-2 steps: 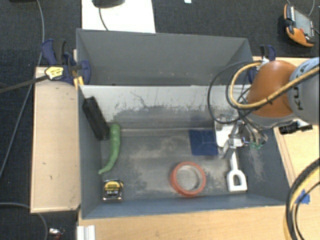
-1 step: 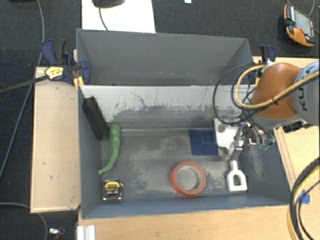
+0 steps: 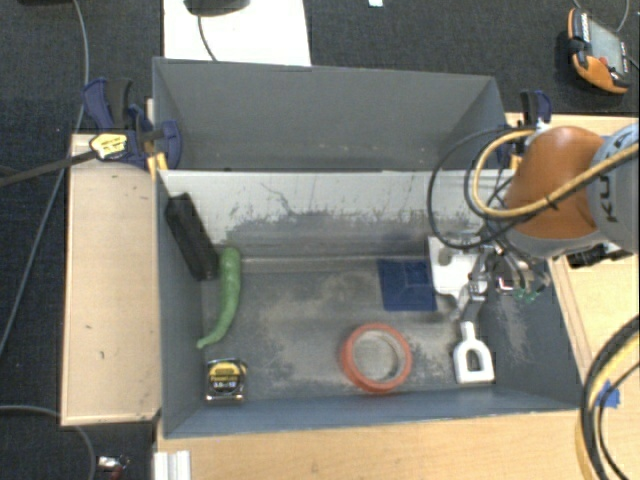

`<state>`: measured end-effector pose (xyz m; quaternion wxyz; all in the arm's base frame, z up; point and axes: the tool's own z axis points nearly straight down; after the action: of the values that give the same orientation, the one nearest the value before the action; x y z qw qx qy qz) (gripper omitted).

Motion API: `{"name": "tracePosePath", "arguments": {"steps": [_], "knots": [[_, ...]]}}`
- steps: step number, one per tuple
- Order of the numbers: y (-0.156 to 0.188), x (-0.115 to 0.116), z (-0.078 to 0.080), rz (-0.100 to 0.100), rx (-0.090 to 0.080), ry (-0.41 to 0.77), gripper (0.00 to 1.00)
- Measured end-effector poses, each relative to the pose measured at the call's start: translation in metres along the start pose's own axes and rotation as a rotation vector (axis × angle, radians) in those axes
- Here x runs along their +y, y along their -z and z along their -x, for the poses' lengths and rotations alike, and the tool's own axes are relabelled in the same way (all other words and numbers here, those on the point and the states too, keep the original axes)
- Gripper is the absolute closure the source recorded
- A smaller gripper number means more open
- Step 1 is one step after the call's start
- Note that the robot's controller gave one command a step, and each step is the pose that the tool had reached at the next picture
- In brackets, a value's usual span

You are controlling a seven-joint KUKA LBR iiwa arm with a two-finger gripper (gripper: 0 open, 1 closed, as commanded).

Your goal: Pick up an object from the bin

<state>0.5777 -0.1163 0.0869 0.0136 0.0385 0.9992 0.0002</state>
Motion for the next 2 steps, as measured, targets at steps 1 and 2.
{"name": "tracePosePath", "arguments": {"steps": [1,2], "knots": [[-0.015,-0.011,0.001,0.003,0.000,-0.009,0.00],[0.000,-0.018,-0.011,0.001,-0.003,-0.016,0.00]]}}
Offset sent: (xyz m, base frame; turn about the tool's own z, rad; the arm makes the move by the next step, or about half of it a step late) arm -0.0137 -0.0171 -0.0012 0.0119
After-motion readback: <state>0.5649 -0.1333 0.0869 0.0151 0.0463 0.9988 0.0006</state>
